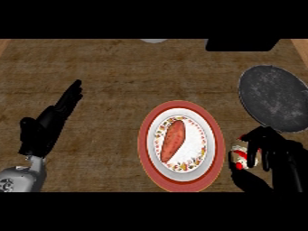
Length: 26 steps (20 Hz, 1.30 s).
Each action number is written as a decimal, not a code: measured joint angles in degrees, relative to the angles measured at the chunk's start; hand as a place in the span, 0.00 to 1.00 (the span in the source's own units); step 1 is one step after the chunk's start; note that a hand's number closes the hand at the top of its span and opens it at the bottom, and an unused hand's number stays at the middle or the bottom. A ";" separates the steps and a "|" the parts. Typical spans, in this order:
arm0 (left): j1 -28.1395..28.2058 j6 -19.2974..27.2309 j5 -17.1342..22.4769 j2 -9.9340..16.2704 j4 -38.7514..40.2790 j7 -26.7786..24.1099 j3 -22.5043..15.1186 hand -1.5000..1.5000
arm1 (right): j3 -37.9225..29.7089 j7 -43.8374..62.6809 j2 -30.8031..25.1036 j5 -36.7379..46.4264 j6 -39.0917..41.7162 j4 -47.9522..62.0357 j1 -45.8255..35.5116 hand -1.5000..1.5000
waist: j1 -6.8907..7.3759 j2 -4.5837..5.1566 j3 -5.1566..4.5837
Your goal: Pick the cupcake from the plate and place it in the pan
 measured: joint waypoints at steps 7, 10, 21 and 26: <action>-0.19 -0.40 -1.13 -1.22 0.59 -0.76 -0.06 0.50 | -11.87 -14.58 -0.83 -9.42 -5.33 20.01 -6.92 1.00 | 0.54 0.15 0.01; -0.89 -0.76 -1.53 -1.43 1.97 -1.24 0.70 0.50 | -15.73 -20.66 -0.47 -11.74 -6.81 28.59 -10.38 1.00 | 0.50 0.14 -0.01; -0.64 -2.20 -2.75 -2.85 1.22 -0.31 1.82 0.50 | -27.63 -43.35 1.10 -19.02 -9.06 60.44 -24.61 1.00 | 0.64 0.10 -0.01; -0.76 -2.85 -2.90 -3.40 0.55 0.39 2.28 0.50 | -32.37 -53.84 0.89 -20.87 -10.36 76.31 -31.89 1.00 | 1.09 0.27 0.03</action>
